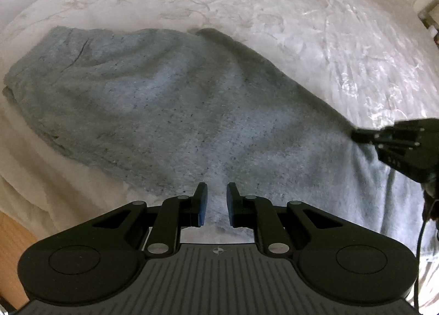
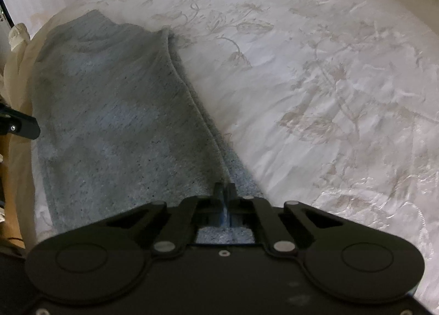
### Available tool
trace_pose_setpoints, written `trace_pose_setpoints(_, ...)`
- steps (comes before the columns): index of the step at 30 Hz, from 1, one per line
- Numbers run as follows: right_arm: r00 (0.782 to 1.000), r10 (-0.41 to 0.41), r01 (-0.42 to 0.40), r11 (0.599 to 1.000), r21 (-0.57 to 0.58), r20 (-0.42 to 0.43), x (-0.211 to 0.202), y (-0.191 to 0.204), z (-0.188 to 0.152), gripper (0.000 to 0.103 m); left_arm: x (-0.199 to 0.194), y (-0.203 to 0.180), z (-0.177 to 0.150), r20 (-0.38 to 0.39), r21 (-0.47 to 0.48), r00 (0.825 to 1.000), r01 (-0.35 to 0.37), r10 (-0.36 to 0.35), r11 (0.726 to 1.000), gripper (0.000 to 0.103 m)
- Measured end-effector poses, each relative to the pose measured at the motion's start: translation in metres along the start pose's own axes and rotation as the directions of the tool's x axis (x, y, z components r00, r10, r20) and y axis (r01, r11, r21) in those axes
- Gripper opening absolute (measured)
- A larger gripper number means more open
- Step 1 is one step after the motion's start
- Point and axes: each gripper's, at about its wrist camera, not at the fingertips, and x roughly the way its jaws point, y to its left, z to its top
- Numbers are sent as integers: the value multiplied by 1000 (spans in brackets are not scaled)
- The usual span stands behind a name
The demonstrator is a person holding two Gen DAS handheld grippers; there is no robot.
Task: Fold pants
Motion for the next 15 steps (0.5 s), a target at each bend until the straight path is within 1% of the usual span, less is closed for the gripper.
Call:
trace_pose_setpoints(2,997,-77,78,997,-14,20,0,1,0,1,3,-4,2,-6,18,1000,4,-4,1000,15)
trace_pose_setpoints(4,997,-80,81,996,35,-6,8,-3,-2,2,6,-7,4,-13,44,1000,13,-13,999,15)
trace_pose_setpoints(6,996,-87,87,994,73,0,9,-2,-3,4,7,-13,7,-14,75,1000,26,-25,997,15)
trace_pose_setpoints(8,994,-112,108,984,143,18,4,-4,-4,18,10,-20,10,-20,109,999,46,-44,993,15)
trace_pose_setpoints(9,992,-120,112,975,193,31,-2,-5,-6,28,12,-23,12,-24,128,998,56,-53,990,15)
trace_pose_setpoints(10,991,-124,109,964,244,45,-9,-7,-8,29,14,-27,13,-29,148,998,68,-64,987,15)
trace_pose_setpoints(11,991,-115,90,947,308,66,-19,-9,-14,29,16,-30,14,-34,164,997,80,-76,983,15)
trace_pose_setpoints(13,990,-114,71,910,408,82,-35,-10,-27,29,21,-38,16,-50,209,993,111,-102,972,15)
trace_pose_setpoints(15,988,-140,91,878,470,71,-47,-6,-45,29,27,-45,17,-65,256,991,130,-117,958,15)
